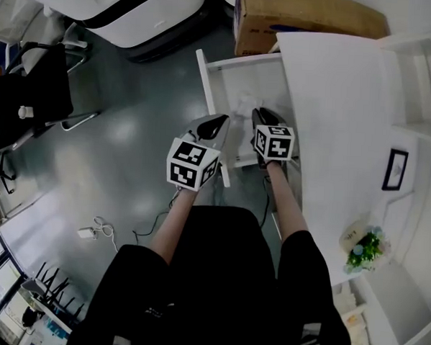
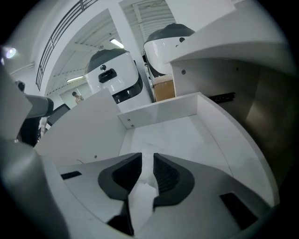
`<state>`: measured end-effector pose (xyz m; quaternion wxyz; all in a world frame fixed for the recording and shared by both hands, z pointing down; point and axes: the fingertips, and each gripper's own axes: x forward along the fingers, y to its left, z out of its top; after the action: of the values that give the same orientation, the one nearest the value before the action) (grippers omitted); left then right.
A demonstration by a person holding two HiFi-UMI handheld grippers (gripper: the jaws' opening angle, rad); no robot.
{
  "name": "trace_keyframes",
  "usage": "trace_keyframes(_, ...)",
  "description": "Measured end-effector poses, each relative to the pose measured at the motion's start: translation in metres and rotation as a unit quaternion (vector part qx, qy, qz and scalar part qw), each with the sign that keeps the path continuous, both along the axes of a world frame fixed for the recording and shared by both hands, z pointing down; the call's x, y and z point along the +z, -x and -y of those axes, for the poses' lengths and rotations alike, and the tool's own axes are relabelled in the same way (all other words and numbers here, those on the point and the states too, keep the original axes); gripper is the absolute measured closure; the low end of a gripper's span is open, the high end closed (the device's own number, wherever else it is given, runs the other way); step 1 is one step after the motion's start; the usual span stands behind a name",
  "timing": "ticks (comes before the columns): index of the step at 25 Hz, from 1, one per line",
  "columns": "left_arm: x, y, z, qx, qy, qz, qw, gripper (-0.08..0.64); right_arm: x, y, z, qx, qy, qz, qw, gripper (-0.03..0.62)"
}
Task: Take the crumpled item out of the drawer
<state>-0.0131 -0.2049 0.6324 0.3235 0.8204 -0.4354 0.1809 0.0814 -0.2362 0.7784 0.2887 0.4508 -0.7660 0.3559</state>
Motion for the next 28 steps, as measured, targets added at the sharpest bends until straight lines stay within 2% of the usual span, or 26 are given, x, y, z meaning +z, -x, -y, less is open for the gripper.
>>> trace_keyframes(6, 0.006, -0.002, 0.002, 0.004, 0.003, -0.002, 1.0, 0.563, 0.024, 0.0, 0.004, 0.015, 0.016, -0.017, 1.0, 0.435)
trace_keyframes(10, 0.008, -0.001, 0.005, 0.006, 0.003, -0.002, 1.0, 0.561, 0.038, 0.001, 0.008, 0.044, 0.041, -0.004, 0.998, 0.388)
trace_keyframes(20, 0.012, 0.003, 0.008, 0.008, 0.009, -0.007, 0.9999, 0.563, 0.049, 0.009, 0.018, 0.067, 0.075, 0.002, 0.995, 0.399)
trace_keyframes(25, 0.013, 0.002, 0.009, 0.018, 0.011, -0.007, 0.9998, 0.563, 0.053, 0.013, 0.018, 0.069, 0.087, 0.004, 0.994, 0.443)
trace_keyframes(28, 0.014, 0.001, 0.008, 0.023, 0.012, -0.005, 0.9996, 0.563, 0.05, 0.017, 0.018, 0.054, 0.086, 0.0, 0.995, 0.482)
